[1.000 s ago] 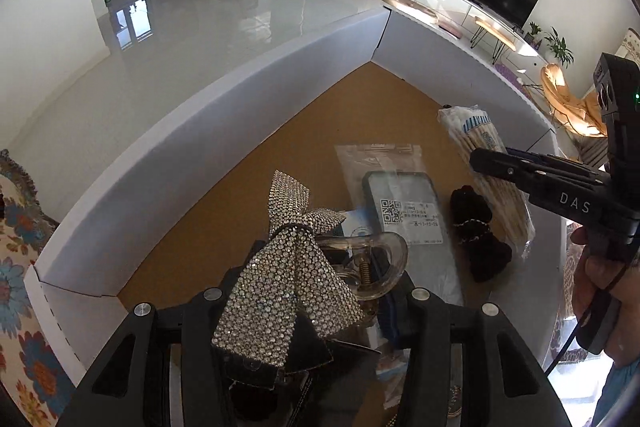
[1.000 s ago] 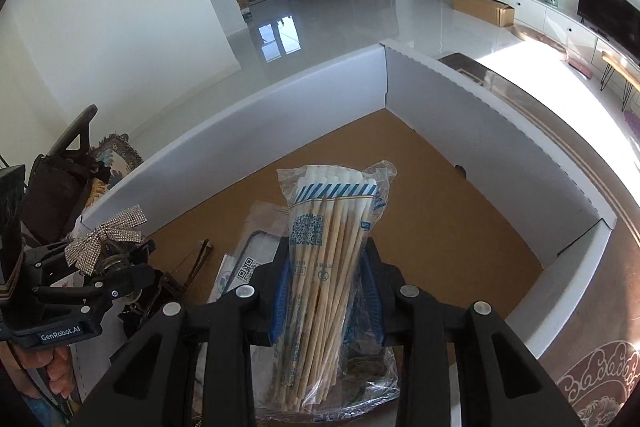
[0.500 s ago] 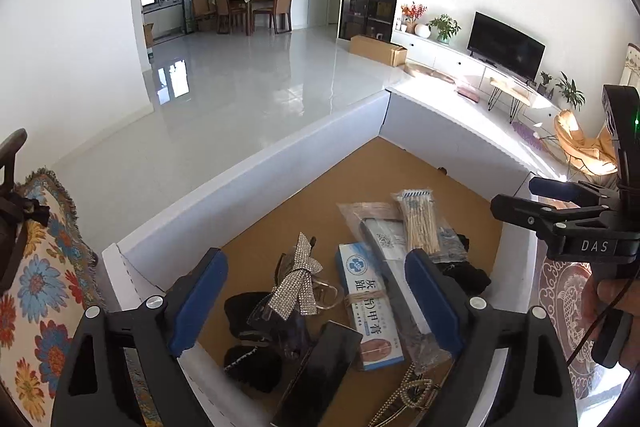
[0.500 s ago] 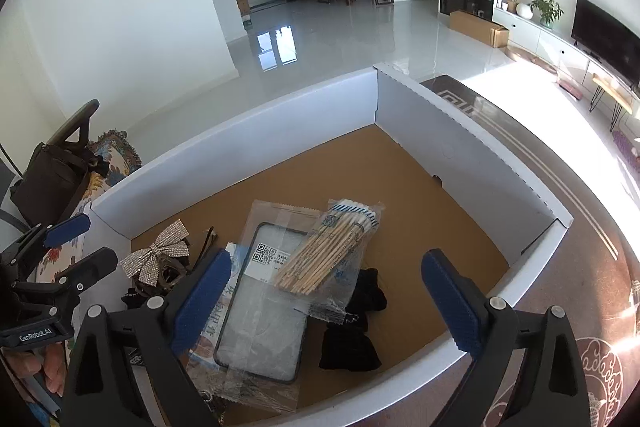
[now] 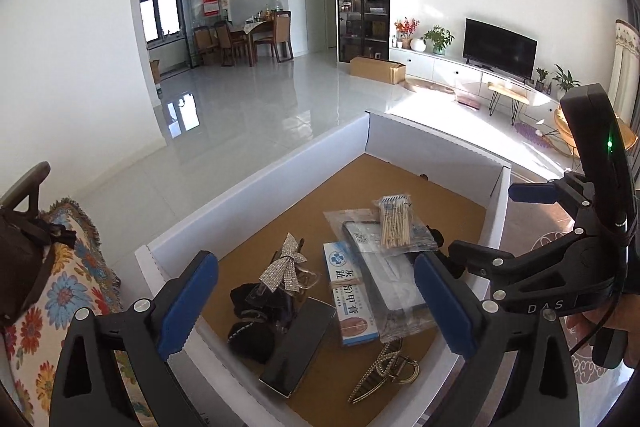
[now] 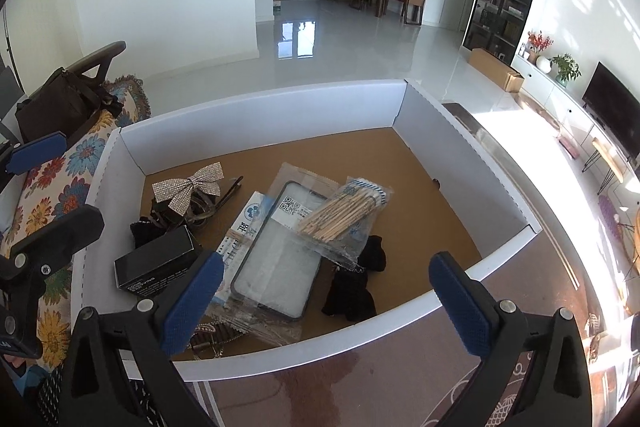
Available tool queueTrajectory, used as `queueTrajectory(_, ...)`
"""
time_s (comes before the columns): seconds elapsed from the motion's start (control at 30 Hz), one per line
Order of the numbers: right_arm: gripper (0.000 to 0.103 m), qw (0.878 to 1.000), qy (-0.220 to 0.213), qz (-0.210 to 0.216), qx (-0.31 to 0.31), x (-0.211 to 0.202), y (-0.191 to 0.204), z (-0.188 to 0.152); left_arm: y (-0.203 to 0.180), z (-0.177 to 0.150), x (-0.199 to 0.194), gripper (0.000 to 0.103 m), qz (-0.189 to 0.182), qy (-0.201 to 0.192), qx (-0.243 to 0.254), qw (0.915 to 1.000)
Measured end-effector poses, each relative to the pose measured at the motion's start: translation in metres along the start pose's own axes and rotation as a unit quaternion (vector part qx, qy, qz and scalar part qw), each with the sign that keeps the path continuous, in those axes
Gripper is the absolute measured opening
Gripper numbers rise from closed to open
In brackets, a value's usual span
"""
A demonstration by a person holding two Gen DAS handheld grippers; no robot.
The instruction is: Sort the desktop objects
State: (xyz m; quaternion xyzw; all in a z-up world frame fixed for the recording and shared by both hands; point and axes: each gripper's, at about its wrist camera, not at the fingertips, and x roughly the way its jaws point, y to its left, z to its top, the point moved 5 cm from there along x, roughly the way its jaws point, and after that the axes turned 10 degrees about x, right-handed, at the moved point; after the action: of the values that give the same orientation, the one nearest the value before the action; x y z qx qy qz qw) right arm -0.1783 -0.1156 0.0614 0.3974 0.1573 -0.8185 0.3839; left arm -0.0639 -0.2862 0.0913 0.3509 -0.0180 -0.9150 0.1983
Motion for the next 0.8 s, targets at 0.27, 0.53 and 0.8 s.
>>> queueTrajectory(0.27, 0.103, 0.999, 0.022, 0.013, 0.027, 0.009, -0.008, -0.008, 0.005, -0.015, 0.004, 0.100, 0.030, 0.035, -0.021, 0.9987)
queueTrajectory(0.53, 0.103, 1.000, 0.009, 0.012, 0.017, 0.010, -0.004, -0.016, 0.011, -0.048, 0.017, 0.100, 0.030, 0.068, -0.065, 0.9952)
queueTrajectory(0.8, 0.103, 0.998, -0.046, 0.008, -0.049, 0.008, 0.008, -0.017, 0.019, -0.062, 0.024, 0.100, 0.034, 0.094, -0.086, 0.9912)
